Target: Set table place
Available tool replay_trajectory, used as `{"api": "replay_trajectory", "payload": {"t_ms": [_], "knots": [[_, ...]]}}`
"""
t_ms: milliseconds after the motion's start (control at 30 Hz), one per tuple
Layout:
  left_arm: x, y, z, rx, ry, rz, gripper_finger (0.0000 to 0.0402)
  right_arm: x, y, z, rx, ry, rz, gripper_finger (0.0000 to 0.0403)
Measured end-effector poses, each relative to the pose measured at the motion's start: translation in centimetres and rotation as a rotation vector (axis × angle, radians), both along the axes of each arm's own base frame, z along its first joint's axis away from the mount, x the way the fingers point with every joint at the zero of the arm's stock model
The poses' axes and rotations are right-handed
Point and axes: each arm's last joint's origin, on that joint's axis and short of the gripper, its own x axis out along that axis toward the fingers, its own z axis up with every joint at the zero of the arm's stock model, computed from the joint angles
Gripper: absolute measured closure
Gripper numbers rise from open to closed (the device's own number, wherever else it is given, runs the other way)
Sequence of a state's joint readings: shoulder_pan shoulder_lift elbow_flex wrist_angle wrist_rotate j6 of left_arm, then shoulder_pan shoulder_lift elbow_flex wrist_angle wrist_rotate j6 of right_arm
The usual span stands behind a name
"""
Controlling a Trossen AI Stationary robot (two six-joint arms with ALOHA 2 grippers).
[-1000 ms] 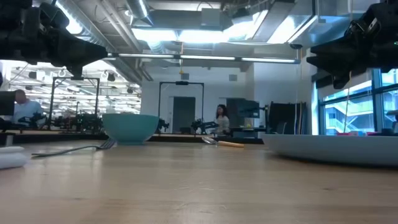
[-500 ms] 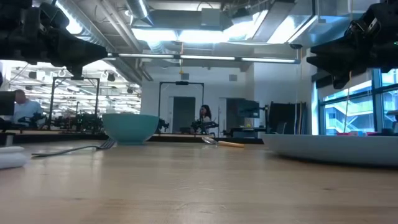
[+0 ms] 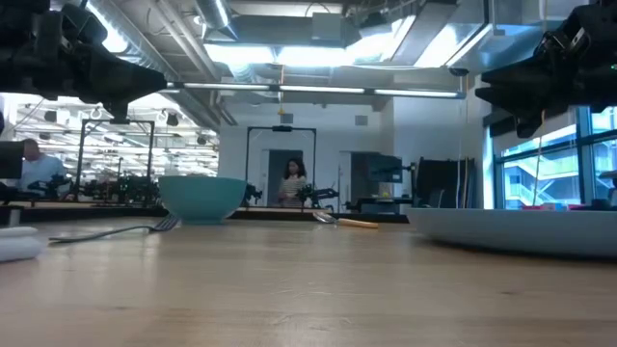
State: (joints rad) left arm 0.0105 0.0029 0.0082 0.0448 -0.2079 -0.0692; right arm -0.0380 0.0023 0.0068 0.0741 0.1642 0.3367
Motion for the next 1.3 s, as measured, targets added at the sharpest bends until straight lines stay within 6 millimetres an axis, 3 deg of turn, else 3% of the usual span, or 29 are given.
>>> {"api": "replay_trajectory", "payload": {"t_ms": [1300], "knots": [[0.00,0.00,0.00,0.001,0.000,0.000,0.0333,-0.02,0.00,0.15,0.014,-0.018,0.001,0.0265]]}}
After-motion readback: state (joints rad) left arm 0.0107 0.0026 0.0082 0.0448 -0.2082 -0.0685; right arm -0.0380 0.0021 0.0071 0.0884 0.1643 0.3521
